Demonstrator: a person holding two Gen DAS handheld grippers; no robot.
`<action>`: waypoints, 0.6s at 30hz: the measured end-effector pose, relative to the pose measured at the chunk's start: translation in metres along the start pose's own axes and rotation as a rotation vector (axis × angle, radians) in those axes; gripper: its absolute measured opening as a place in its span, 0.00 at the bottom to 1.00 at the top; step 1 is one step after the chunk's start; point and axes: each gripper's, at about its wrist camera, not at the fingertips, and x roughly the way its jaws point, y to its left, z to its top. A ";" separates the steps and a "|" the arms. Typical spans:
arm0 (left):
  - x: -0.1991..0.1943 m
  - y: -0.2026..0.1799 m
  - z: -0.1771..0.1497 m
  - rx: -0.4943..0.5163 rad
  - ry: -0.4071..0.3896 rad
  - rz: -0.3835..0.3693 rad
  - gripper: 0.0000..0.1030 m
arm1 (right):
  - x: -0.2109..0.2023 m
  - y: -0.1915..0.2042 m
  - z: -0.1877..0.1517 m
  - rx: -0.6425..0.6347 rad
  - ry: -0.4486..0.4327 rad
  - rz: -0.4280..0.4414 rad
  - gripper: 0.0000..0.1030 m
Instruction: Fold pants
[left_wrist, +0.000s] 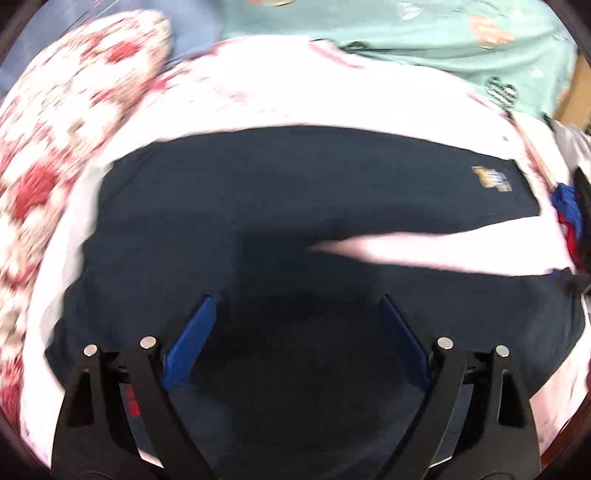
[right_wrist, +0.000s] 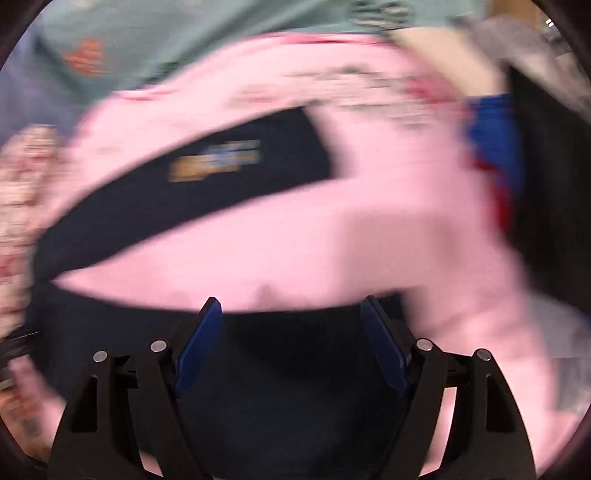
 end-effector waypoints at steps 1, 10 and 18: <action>0.006 -0.011 0.005 0.017 0.014 -0.027 0.88 | 0.007 0.024 -0.001 -0.033 0.031 0.154 0.79; 0.047 -0.003 0.028 -0.025 0.077 0.119 0.96 | 0.055 0.073 0.013 -0.136 0.160 0.189 0.80; 0.003 -0.006 0.000 -0.058 0.064 0.007 0.93 | -0.020 -0.035 -0.009 0.053 -0.060 -0.187 0.88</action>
